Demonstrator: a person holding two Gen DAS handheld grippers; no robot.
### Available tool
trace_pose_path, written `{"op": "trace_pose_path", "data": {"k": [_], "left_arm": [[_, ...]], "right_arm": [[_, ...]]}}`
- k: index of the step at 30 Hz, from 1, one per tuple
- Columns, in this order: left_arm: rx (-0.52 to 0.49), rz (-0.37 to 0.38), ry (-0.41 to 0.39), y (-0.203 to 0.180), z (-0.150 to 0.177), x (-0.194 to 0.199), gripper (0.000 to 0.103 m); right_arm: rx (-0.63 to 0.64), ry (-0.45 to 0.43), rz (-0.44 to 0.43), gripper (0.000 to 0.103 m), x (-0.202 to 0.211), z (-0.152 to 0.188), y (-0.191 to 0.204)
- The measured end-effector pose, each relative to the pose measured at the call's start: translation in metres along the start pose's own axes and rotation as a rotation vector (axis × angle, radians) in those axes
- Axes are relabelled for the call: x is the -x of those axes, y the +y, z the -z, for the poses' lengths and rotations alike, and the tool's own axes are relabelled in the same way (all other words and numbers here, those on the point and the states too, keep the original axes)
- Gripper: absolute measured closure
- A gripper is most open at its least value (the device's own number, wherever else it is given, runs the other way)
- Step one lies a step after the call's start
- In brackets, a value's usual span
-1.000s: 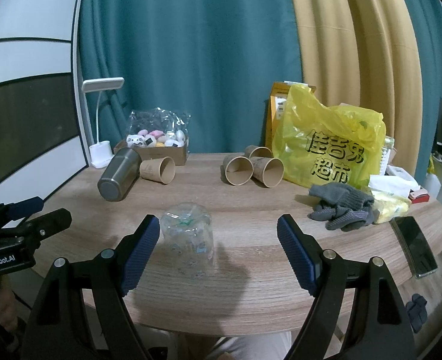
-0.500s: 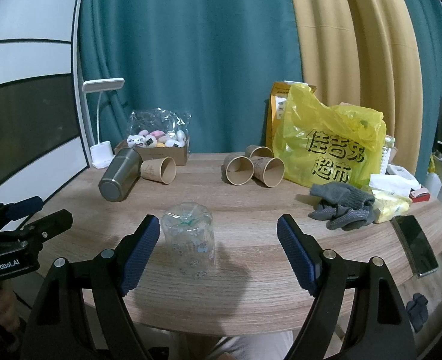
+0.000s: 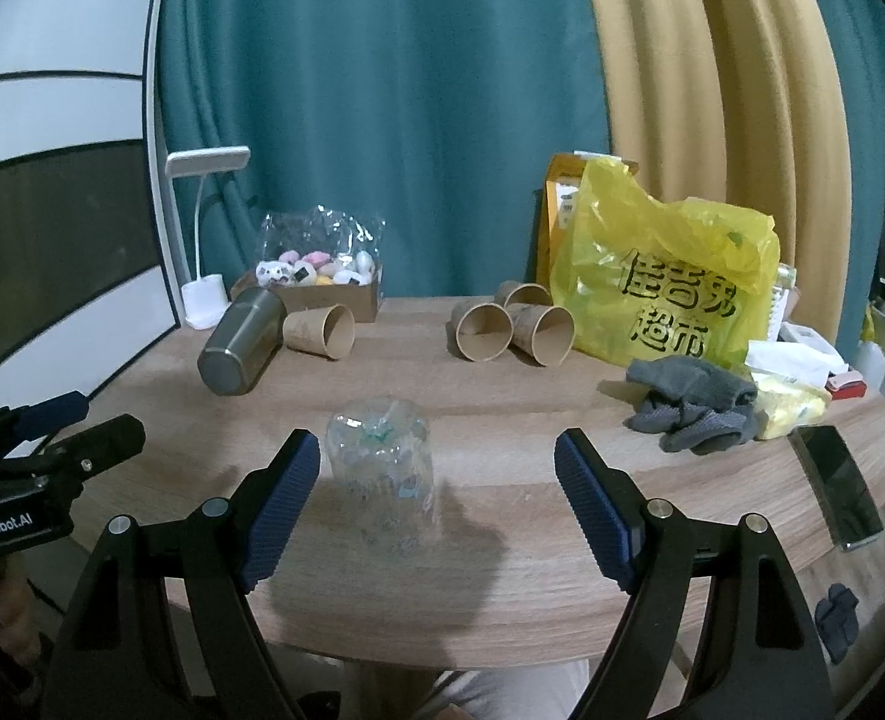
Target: Flip cup upside down
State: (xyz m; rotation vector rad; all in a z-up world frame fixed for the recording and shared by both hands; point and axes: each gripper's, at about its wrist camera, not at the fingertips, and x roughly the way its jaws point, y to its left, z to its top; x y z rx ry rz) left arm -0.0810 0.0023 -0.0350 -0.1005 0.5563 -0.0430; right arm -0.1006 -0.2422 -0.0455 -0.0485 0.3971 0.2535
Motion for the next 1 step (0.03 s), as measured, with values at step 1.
{"op": "trace_pose_path", "data": {"k": [1], "left_arm": [[0.005, 0.007, 0.008, 0.0012, 0.0016, -0.0019, 0.019]], "right_arm": [[0.003, 0.011, -0.002, 0.02, -0.0033, 0.0015, 0.0029]]}}
